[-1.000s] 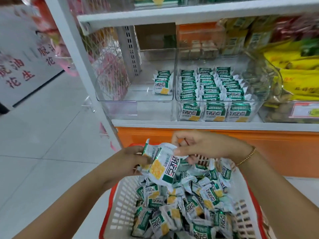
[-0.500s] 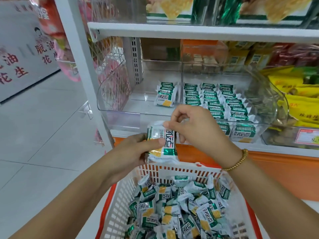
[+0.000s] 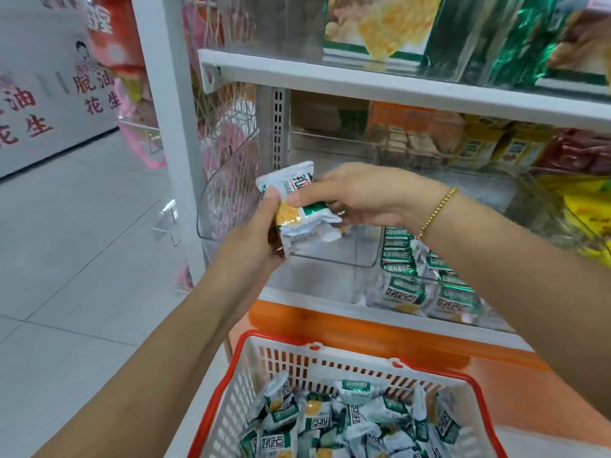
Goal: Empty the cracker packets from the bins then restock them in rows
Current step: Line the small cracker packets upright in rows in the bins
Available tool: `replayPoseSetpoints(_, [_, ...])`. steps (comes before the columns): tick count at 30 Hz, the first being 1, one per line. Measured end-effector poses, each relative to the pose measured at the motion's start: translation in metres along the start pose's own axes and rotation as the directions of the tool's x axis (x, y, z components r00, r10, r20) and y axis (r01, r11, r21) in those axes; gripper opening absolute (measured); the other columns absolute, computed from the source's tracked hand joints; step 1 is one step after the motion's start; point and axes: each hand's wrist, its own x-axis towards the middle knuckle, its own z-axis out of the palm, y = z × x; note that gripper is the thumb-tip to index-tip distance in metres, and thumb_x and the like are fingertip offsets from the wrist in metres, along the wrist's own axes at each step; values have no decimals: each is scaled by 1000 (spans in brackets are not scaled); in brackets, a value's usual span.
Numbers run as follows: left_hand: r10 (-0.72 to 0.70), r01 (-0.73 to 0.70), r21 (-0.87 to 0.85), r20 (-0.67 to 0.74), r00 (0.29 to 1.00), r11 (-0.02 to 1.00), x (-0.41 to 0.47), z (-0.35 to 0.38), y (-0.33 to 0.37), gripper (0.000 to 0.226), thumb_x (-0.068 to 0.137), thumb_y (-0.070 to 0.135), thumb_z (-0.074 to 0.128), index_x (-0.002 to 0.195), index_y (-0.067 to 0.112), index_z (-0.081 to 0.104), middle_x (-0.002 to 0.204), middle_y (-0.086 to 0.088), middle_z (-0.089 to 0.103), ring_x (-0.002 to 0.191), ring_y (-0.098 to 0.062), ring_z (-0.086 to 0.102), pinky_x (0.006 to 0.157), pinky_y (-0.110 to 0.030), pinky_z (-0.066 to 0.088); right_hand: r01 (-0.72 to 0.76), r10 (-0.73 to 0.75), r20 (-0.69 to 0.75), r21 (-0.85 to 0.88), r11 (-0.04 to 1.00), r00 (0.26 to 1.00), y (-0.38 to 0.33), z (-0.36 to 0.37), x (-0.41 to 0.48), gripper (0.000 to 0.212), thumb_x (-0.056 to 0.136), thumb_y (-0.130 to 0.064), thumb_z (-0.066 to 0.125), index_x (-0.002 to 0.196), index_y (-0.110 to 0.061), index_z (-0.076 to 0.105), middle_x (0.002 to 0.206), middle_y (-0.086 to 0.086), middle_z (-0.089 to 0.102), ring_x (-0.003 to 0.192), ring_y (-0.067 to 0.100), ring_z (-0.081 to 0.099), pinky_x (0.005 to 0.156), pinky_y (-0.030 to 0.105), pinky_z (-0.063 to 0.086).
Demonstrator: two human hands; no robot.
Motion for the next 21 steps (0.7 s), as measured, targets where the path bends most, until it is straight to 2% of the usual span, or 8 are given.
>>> replayPoseSetpoints(2, [91, -45, 355, -113, 989, 934, 7, -5, 2, 37, 93, 57, 41, 106, 31, 64, 110, 6, 68, 104, -11, 62, 94, -33, 47, -16, 15, -31, -46, 999, 999, -8, -11, 19, 40, 82, -27, 74, 108, 1, 64, 93, 12, 58, 83, 20, 51, 74, 28, 41])
replayPoseSetpoints(4, [298, -104, 755, -125, 947, 647, 9, -13, 1, 33, 96, 44, 45, 120, 27, 60, 112, 8, 61, 104, -10, 56, 81, -21, 38, 11, -44, -103, -295, 956, 994, -12, -22, 36, 46, 78, -29, 77, 111, 1, 64, 92, 12, 65, 75, 16, 53, 67, 26, 42])
replayPoseSetpoints(6, [404, -146, 898, -38, 914, 415, 12, -23, -3, 34, 94, 29, 54, 125, 18, 60, 120, 4, 63, 108, -13, 57, 83, -19, 37, -1, -97, -120, -632, 775, 988, -10, -26, 53, 51, 73, -33, 81, 111, -5, 63, 102, 10, 66, 71, 15, 54, 63, 27, 43])
replayPoseSetpoints(8, [404, -163, 937, 25, 914, 310, 14, -29, -8, 23, 92, 21, 56, 111, 17, 68, 110, 2, 68, 99, -14, 62, 82, -23, 44, -37, -55, -82, -826, 562, 995, -1, -23, 68, 57, 70, -36, 83, 112, -6, 59, 106, 11, 63, 63, 13, 51, 57, 28, 42])
replayPoseSetpoints(10, [380, -186, 949, 78, 922, 255, 13, -31, -10, 18, 90, 17, 56, 100, 17, 70, 101, 2, 70, 91, -14, 64, 77, -25, 48, -38, 18, -34, -917, 397, 999, 12, -17, 84, 58, 68, -33, 83, 113, -5, 58, 105, 13, 60, 66, 17, 49, 56, 29, 40])
replayPoseSetpoints(13, [384, -245, 939, 139, 913, 242, 12, -35, -10, 17, 91, 16, 55, 98, 16, 71, 100, 2, 71, 89, -14, 65, 75, -24, 49, -36, 86, -17, -973, 230, 996, 28, -13, 95, 70, 70, -28, 83, 129, -9, 50, 122, 12, 53, 101, 26, 53, 72, 28, 42])
replayPoseSetpoints(16, [374, -274, 936, 179, 910, 220, 11, -42, -10, 19, 91, 17, 56, 103, 17, 70, 103, 3, 70, 91, -12, 64, 75, -18, 43, -87, 130, -61, -974, 209, 990, 38, -15, 93, 81, 73, -20, 83, 140, -9, 39, 134, 11, 50, 118, 28, 51, 78, 27, 39])
replayPoseSetpoints(21, [356, -286, 937, 202, 912, 202, 4, -46, -14, 29, 91, 18, 56, 119, 19, 64, 117, 3, 64, 104, -14, 61, 84, -19, 39, -147, 98, -136, -982, 115, 986, 37, -16, 92, 87, 67, -26, 87, 134, -5, 35, 128, 16, 52, 113, 32, 55, 74, 35, 43])
